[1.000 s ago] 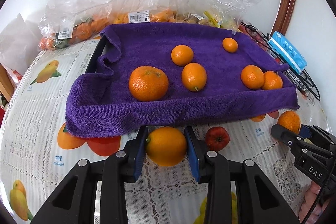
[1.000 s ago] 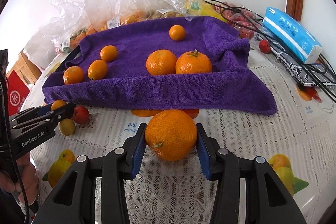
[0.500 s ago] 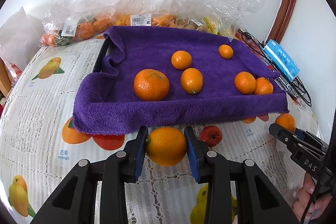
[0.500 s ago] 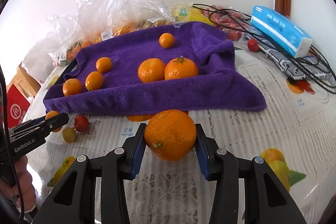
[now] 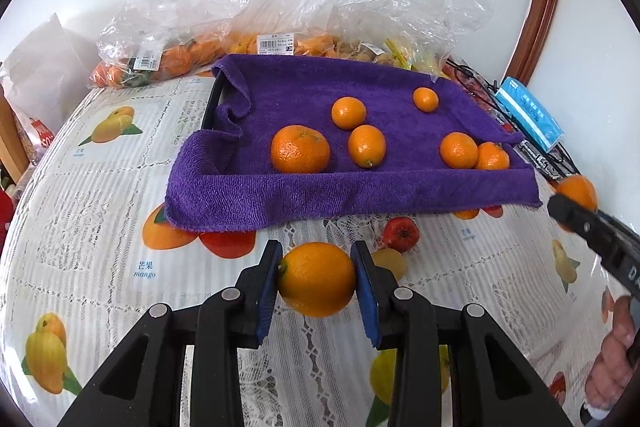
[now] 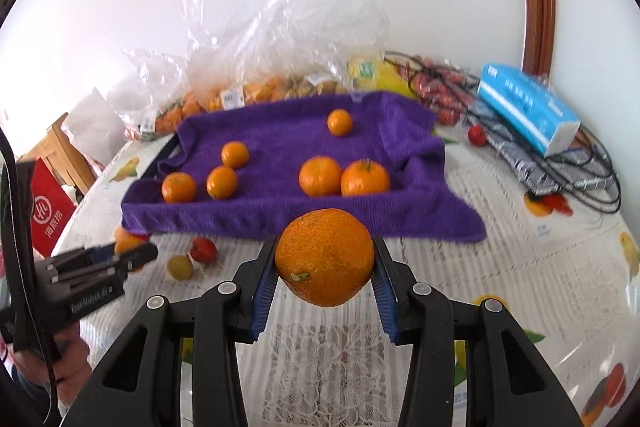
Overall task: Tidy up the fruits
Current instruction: 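Lift both held oranges and carry them over the purple towel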
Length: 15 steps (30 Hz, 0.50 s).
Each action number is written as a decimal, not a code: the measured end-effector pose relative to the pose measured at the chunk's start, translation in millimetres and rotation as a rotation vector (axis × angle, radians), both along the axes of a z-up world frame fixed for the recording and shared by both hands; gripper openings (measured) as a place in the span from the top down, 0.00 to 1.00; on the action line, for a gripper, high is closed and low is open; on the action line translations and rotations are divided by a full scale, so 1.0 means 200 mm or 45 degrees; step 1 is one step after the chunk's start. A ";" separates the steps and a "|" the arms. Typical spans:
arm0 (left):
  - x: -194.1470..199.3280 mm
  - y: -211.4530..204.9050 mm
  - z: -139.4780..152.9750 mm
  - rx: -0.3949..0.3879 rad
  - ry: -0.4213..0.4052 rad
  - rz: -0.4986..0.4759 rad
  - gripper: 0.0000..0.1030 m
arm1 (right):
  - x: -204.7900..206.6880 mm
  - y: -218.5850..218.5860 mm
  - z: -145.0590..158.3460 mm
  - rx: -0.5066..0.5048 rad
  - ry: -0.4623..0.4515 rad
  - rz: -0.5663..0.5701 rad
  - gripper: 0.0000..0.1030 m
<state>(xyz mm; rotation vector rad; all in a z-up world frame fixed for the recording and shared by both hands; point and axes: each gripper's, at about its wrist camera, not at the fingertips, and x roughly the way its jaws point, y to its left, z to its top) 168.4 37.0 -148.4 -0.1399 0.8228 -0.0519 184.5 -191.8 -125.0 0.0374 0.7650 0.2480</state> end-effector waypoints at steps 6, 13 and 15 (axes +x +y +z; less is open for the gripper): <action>-0.02 0.01 0.12 -0.004 -0.076 0.001 0.67 | 0.07 0.02 0.10 0.005 -0.051 -0.005 0.57; 0.10 0.04 0.24 0.003 -0.149 0.030 0.67 | 0.19 0.07 0.18 0.009 -0.095 -0.008 0.57; 0.14 0.05 0.28 -0.006 -0.169 0.040 0.67 | 0.23 0.08 0.19 0.015 -0.099 -0.006 0.57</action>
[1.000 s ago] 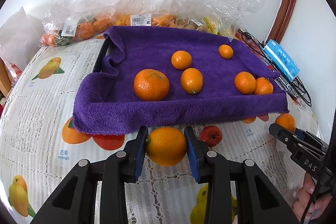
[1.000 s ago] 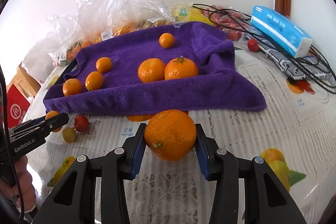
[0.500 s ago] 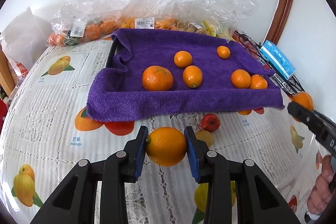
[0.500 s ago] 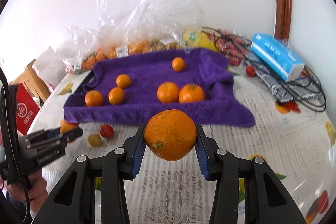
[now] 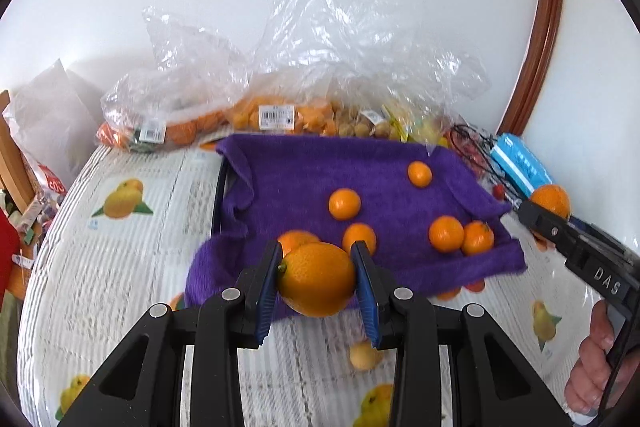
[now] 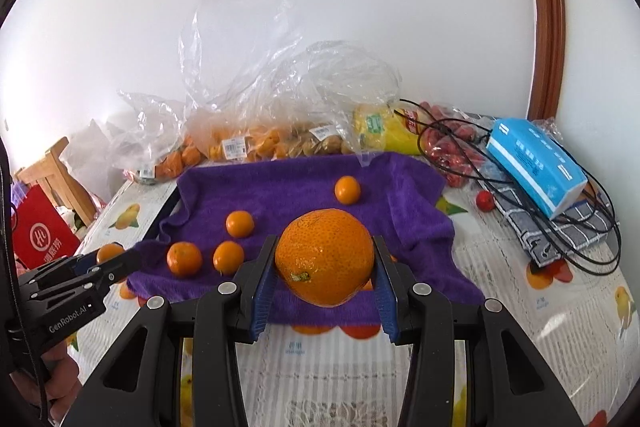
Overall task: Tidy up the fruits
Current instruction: 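Lift both held oranges and carry them over the purple towel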
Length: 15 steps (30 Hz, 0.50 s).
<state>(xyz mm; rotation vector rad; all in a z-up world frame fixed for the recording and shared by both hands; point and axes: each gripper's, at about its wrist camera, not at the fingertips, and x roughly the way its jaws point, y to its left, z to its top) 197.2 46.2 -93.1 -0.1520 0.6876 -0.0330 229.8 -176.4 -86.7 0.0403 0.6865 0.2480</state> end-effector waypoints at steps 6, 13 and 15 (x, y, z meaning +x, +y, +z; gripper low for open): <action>0.12 0.03 0.04 -0.004 -0.032 0.021 0.67 | 0.12 0.01 0.01 0.023 -0.007 0.009 0.57; 0.25 0.09 0.01 -0.030 -0.037 0.055 0.67 | 0.24 0.03 0.01 0.041 -0.018 0.007 0.57; 0.27 0.10 -0.02 -0.034 -0.031 0.056 0.67 | 0.26 0.03 -0.02 0.064 -0.013 0.015 0.57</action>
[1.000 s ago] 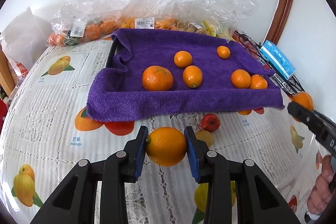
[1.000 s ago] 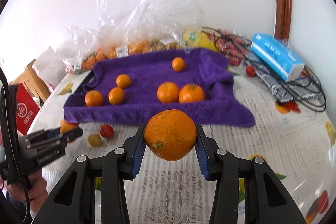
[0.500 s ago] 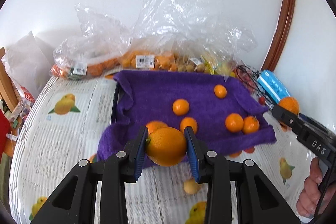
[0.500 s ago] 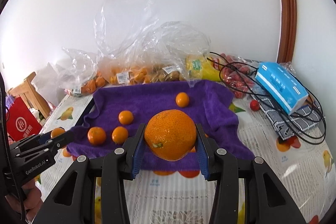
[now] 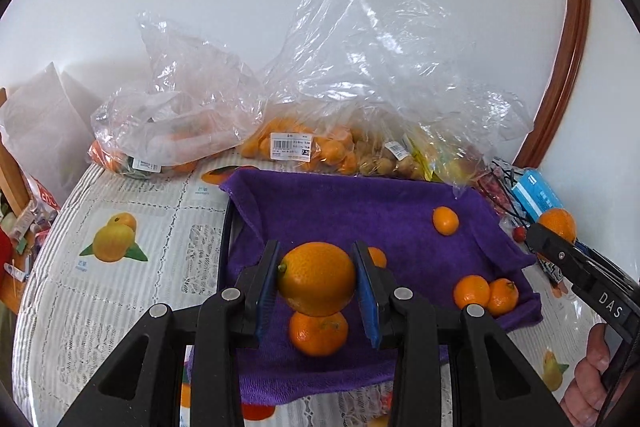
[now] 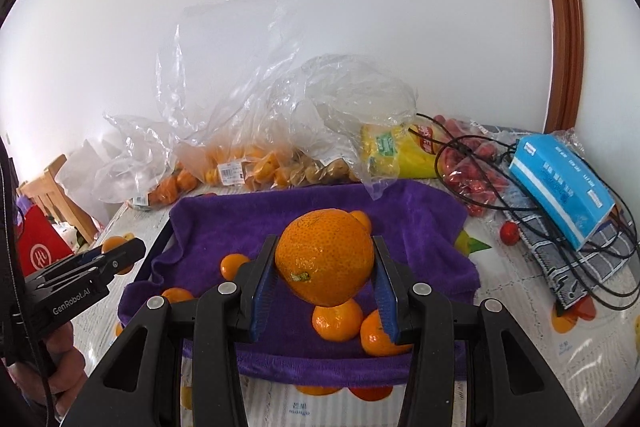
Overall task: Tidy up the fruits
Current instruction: 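Lift both held oranges and carry them over the purple towel, then lower the large orange onto the towel and open the right gripper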
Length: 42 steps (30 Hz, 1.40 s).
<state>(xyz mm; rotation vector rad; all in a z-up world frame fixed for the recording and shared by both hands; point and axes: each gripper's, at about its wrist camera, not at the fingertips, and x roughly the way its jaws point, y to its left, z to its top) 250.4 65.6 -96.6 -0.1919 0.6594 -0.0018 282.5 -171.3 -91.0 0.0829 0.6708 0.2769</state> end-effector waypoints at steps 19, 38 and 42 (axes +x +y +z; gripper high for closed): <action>0.06 0.07 -0.17 -0.067 0.082 0.029 0.67 | 0.09 -0.04 -0.20 0.003 0.081 -0.030 0.57; 0.04 0.03 -0.17 -0.072 0.059 -0.012 0.67 | 0.09 0.05 -0.27 -0.095 0.115 0.008 0.57; 0.04 0.02 -0.17 -0.064 0.057 -0.015 0.67 | 0.09 0.05 -0.28 -0.098 0.126 0.006 0.57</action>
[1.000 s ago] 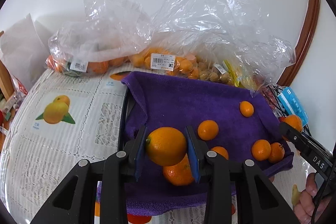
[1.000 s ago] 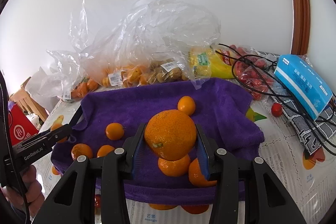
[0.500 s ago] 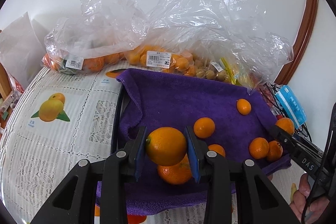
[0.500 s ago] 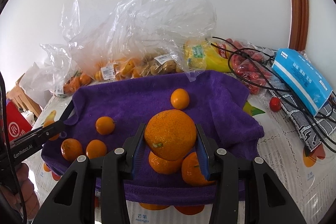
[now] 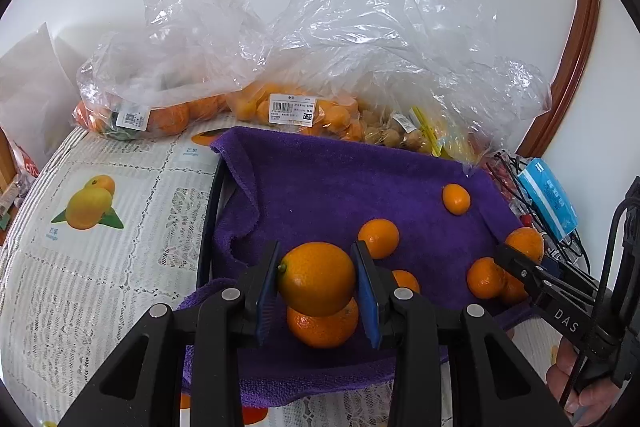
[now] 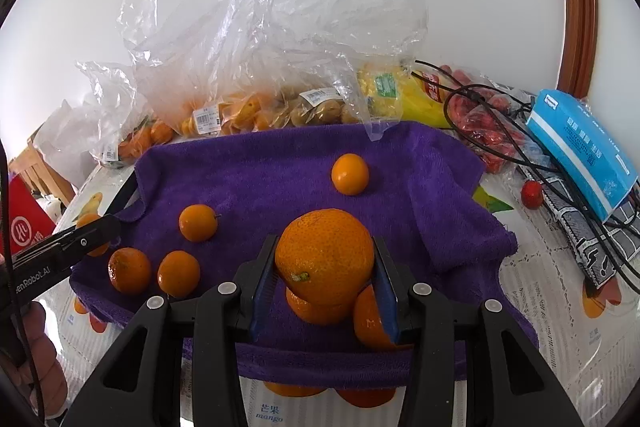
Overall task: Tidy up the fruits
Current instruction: 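Lower the large orange onto the towel and open the right gripper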
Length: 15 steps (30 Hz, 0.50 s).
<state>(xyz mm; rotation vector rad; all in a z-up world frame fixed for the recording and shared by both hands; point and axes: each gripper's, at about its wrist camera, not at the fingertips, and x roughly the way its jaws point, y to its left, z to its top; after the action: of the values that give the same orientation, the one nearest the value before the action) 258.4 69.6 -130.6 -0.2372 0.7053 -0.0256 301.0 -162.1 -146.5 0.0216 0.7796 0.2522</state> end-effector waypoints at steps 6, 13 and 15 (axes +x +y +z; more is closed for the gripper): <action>0.00 -0.02 -0.01 -0.004 0.000 -0.011 0.67 | 0.01 0.00 -0.01 -0.010 0.009 -0.001 0.57; 0.01 -0.04 -0.03 -0.022 0.018 -0.031 0.67 | 0.01 0.01 -0.02 -0.024 0.026 0.013 0.57; 0.01 -0.05 -0.04 -0.017 0.018 -0.035 0.67 | 0.01 0.02 -0.02 -0.033 0.024 0.014 0.57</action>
<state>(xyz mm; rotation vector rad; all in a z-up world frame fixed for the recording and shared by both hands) 260.8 59.8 -138.2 -0.2404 0.7227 -0.0549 302.5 -158.8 -150.7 -0.0049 0.8015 0.2525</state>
